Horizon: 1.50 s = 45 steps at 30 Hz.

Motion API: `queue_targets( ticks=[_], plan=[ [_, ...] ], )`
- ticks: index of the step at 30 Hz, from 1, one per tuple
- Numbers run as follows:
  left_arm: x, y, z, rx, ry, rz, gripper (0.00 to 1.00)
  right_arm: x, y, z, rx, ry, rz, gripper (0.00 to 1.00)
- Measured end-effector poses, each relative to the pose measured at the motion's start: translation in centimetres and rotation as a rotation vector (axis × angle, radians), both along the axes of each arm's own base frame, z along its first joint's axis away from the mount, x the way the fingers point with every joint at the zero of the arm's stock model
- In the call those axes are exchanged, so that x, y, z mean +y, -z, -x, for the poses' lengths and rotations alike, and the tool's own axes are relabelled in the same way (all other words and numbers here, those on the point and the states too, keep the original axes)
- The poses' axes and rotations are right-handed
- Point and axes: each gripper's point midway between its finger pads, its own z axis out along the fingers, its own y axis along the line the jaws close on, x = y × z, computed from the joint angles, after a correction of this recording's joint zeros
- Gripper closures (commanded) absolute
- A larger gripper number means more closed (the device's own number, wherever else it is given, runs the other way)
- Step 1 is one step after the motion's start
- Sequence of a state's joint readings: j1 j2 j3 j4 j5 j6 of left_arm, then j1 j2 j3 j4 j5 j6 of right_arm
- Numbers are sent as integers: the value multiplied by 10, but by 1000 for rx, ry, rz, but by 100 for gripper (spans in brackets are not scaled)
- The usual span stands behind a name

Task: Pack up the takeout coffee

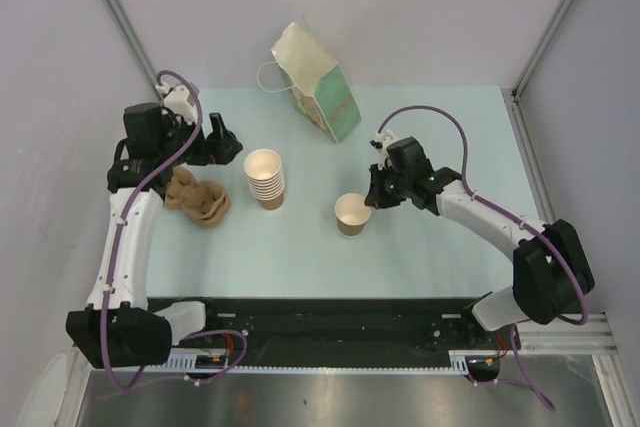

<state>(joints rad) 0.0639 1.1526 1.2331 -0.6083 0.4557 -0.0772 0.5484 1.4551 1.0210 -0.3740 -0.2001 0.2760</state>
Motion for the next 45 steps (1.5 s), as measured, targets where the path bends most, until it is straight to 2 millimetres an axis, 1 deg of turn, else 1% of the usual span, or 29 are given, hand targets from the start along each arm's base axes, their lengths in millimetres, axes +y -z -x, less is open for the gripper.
queue_targets(
  ticks=[6,8,11,12,14,16,17,18,20,21,22,23,25,27,28,29,30,31,32,34,37,39,42,44,45],
  plan=[
    [9,15,-8,38,-11,-16,0,3,7,1,5,-5,1,89],
    [13,20,-10,53,-19,-16,1,3,8,2,5,-8,2,88],
    [17,20,-11,53,-28,-20,1,5,11,5,6,-16,7,81],
    [18,20,-11,52,-31,-21,1,5,12,6,6,-19,8,70],
    [21,22,-11,53,-38,-23,1,6,13,7,6,-22,11,62],
    [23,24,-11,57,-40,-28,0,7,13,7,3,-27,13,49],
    [24,25,-11,56,-39,-33,1,7,13,7,2,-28,13,41],
    [26,25,-11,55,-39,-37,0,7,12,8,1,-28,13,28],
    [29,25,-12,51,-39,-46,1,7,10,8,-3,-29,10,20],
    [31,26,-12,51,-37,-50,0,6,8,7,-9,-29,8,9],
    [34,26,-14,50,-36,-55,0,5,6,6,-17,-30,5,4],
    [37,27,-18,50,-34,-66,1,3,2,5,-22,-27,-3,0],
    [44,25,-29,44,-28,-93,2,-5,-9,-1,-37,-9,-21,0],
    [49,23,-43,42,-19,-119,8,-17,-26,-14,-62,22,-46,1],
    [52,21,-52,39,-9,-137,10,-24,-36,-22,-83,43,-57,0],
    [55,22,-62,39,-1,-152,14,-31,-47,-30,-108,60,-68,0],
    [58,23,-71,41,2,-162,17,-38,-55,-36,-130,77,-76,1],
    [62,26,-82,50,9,-182,20,-47,-68,-42,-159,97,-87,1],
    [65,31,-90,62,11,-194,25,-54,-77,-46,-181,110,-91,0],
    [74,45,-110,100,12,-222,27,-67,-95,-53,-230,137,-102,1],
    [86,75,-135,177,-11,-245,30,-81,-115,-59,-284,171,-113,0],
    [93,95,-145,225,-29,-251,32,-89,-121,-63,-303,189,-108,0],
    [100,127,-157,299,-62,-246,34,-93,-123,-65,-321,182,-100,0],
    [104,143,-163,339,-85,-242,35,-93,-123,-65,-327,159,-99,0],
    [106,148,-167,349,-95,-240,36,-92,-123,-64,-331,142,-98,0]
  ],
)
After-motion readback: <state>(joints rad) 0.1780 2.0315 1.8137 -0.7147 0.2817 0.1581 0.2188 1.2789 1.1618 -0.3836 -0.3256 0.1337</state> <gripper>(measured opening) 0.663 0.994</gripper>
